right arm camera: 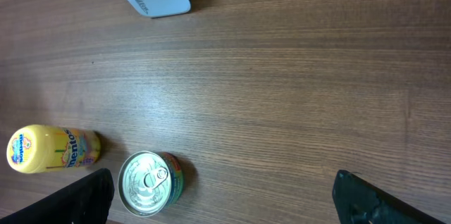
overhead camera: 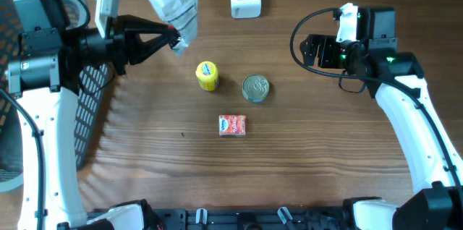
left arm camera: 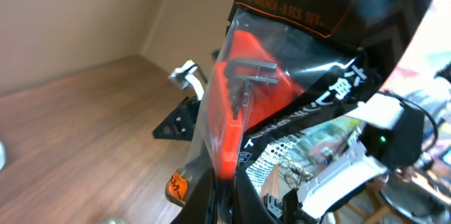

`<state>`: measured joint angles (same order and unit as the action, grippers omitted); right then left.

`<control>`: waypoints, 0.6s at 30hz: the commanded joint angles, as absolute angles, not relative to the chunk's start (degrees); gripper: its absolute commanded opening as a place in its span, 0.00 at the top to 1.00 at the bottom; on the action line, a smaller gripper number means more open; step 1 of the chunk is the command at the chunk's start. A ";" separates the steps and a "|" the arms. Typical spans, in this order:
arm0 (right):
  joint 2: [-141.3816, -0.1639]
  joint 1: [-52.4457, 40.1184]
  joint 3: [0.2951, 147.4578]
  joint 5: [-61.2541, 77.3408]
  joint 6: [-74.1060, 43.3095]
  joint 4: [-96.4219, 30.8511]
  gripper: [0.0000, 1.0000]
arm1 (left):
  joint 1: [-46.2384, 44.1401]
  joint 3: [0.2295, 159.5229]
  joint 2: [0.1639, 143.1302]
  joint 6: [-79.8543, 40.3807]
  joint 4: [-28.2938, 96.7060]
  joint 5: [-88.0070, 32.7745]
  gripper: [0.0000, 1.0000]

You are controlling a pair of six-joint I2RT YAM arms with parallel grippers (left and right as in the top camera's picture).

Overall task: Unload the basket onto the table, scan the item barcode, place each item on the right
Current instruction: 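Lift the wrench set bag out with the left gripper toward the table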

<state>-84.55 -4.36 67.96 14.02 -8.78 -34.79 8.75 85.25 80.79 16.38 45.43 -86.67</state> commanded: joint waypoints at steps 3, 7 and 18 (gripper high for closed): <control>-84.99 -4.67 67.75 13.21 -9.13 -35.00 0.00 | 5.21 85.89 80.58 19.33 42.48 -90.35 0.96; -84.99 -4.67 67.75 13.21 -9.15 -35.03 0.00 | 3.73 85.89 80.58 19.33 40.77 -90.35 0.96; -84.99 -4.67 67.75 12.80 -9.13 -35.11 0.00 | 3.64 85.89 80.60 19.09 40.69 -90.35 0.96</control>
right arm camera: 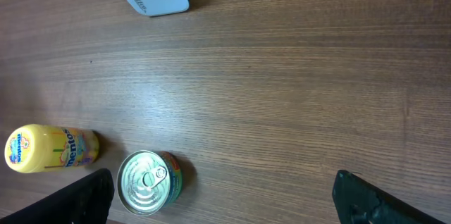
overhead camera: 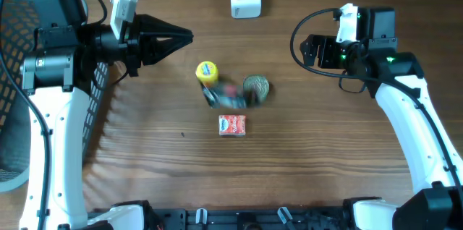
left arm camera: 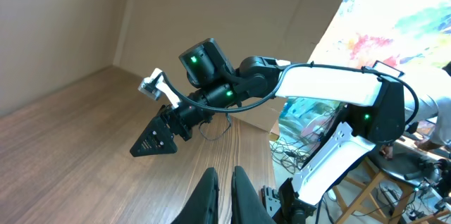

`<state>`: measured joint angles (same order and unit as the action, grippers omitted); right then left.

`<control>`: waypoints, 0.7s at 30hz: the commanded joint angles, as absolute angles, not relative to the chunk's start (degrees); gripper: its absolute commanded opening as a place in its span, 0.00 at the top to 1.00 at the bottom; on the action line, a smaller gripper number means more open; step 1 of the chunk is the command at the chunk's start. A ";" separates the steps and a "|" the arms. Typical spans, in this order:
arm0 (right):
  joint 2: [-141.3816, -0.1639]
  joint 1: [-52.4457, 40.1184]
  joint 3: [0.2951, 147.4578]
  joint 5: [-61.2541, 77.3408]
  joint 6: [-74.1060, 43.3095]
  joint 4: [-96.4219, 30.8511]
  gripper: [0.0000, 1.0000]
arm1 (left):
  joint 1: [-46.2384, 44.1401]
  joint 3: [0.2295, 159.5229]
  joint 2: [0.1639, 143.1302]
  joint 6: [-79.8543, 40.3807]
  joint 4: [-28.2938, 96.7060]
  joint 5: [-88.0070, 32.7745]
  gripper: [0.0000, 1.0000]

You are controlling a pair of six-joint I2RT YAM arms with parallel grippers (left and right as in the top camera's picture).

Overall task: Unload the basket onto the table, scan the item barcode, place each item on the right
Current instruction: 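Lift the wrench set bag out with the left gripper toward the table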

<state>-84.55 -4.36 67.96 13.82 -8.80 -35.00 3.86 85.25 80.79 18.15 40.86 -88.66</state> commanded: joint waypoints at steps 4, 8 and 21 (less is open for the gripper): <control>-84.99 -4.67 67.75 12.80 -9.15 -35.46 0.00 | 3.64 85.89 80.60 19.09 40.71 -88.49 0.96; -84.99 -4.67 67.75 12.80 -9.13 -35.68 0.00 | 3.38 85.89 80.60 16.73 43.57 -75.05 0.92; -84.99 -4.67 67.75 13.10 -9.15 -38.06 0.00 | -9.21 85.82 80.60 15.84 58.78 -40.32 0.00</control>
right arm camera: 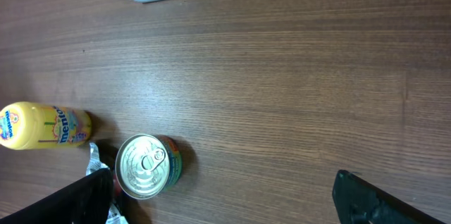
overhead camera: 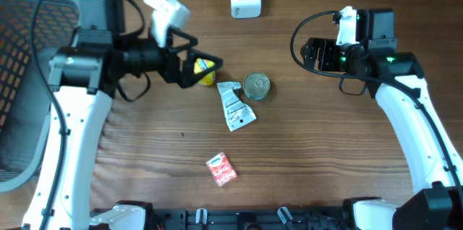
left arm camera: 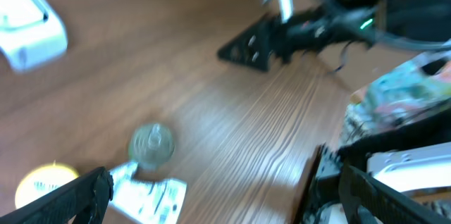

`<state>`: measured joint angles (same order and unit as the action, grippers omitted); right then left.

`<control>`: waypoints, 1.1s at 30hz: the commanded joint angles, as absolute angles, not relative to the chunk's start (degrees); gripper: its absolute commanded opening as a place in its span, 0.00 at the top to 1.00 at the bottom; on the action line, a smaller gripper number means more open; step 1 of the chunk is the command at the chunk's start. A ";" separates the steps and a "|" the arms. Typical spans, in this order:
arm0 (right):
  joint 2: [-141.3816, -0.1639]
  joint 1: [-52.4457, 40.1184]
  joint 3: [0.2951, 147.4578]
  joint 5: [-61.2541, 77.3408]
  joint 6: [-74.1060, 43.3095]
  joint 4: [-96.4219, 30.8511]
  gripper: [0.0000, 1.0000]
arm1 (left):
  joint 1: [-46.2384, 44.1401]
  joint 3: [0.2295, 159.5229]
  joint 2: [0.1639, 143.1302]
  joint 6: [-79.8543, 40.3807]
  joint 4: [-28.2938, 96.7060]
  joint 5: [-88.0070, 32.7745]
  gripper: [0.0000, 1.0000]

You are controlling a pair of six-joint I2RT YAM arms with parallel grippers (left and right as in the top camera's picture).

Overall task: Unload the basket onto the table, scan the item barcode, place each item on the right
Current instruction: 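Lift the wrench set bag out with the left gripper toward the table, then retract the left arm and reach the right gripper to the wrench bag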

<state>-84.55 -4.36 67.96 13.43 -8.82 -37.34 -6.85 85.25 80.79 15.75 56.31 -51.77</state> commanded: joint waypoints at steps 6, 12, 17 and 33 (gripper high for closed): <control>-84.99 -4.95 67.75 15.40 -8.78 -43.40 0.00 | -9.63 84.58 80.25 8.21 62.06 -26.04 0.00; -84.97 -8.64 67.75 15.44 -7.40 -43.97 0.00 | -9.65 84.58 76.29 -7.57 54.00 2.15 0.00; -84.97 -20.82 67.75 8.93 -4.43 -43.68 0.00 | -9.63 84.55 71.59 -11.57 49.01 12.56 0.00; -97.97 -43.64 67.81 0.69 -5.50 -33.67 0.00 | -9.58 84.40 59.96 -15.51 54.17 26.06 0.00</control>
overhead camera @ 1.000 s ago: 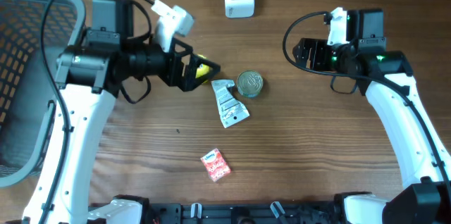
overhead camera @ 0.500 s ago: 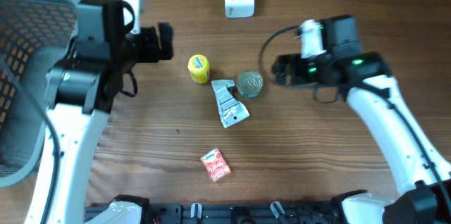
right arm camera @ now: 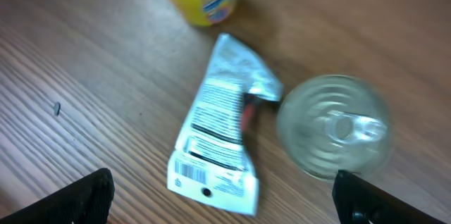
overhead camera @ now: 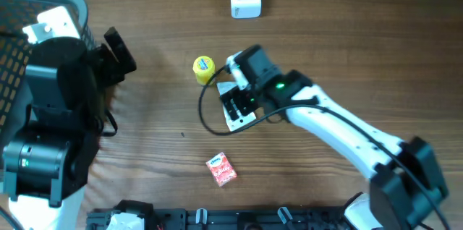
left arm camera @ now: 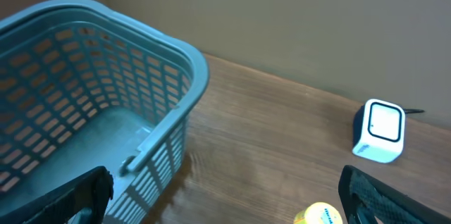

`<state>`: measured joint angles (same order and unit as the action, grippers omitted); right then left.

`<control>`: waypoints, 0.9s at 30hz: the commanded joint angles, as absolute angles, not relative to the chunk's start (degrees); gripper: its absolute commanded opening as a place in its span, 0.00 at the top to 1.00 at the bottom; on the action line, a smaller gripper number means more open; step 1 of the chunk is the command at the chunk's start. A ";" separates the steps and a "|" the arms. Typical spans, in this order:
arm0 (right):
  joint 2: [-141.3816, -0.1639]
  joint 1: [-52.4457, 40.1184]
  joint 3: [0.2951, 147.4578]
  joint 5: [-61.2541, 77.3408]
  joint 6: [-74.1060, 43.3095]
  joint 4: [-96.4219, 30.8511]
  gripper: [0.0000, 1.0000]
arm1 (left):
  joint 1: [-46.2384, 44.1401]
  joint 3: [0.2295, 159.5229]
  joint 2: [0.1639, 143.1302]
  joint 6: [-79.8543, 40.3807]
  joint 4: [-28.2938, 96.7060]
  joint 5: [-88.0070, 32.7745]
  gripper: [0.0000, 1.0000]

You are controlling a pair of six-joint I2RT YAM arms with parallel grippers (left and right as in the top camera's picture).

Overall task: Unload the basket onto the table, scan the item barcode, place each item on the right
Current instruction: 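Retract the left arm and reach the right gripper to the wrench bag, then grasp the wrench set bag on the table with the right gripper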

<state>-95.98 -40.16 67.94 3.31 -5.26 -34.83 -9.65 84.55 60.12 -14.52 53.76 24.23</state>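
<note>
The silver hex-wrench packet (right arm camera: pixel 222 139) lies flat on the wood, label side up, with its barcode at the end nearest the camera. My right gripper (right arm camera: pixel 222 206) hovers open directly above it, one finger on each side. In the overhead view the right gripper (overhead camera: pixel 233 100) covers most of the packet (overhead camera: pixel 244 118). The white scanner stands at the far edge, also in the left wrist view as the scanner (left arm camera: pixel 380 131). My left gripper (left arm camera: pixel 225 206) is open and empty, up at the left beside the basket.
A blue mesh basket (left arm camera: pixel 141 48) fills the left side. A yellow Mentos bottle (overhead camera: pixel 203 69) stands just beyond the packet. A tin can (right arm camera: pixel 332 127) touches the packet's right edge. A small red box (overhead camera: pixel 221 170) lies near the front edge.
My right arm has come from the far right to the centre, now open over the packet. My left arm has left the yellow bottle and stands by the basket. The packet lies unmoved.
My left gripper held the packet up near the scanner. Then it was shut on nothing, with the packet a blur by the bottle and can. Then the packet lay on the table and the red box sat nearer the front. Now the right gripper is over the packet.
</note>
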 commanded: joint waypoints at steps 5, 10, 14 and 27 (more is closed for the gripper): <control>-102.41 -46.68 67.81 -2.61 -6.17 -31.42 0.00 | -9.58 84.31 60.34 -15.92 55.13 26.06 0.00; -105.08 -46.76 67.81 -3.09 -6.22 -29.21 0.00 | -9.58 84.31 60.34 -15.92 57.14 26.06 0.00; -106.72 -46.76 67.83 -3.27 -6.20 -26.63 0.00 | -9.58 84.31 60.31 -15.92 57.76 26.06 0.00; -111.18 -46.74 67.83 -5.21 -8.10 -21.58 0.36 | -9.58 84.29 60.34 -15.92 58.81 26.06 0.00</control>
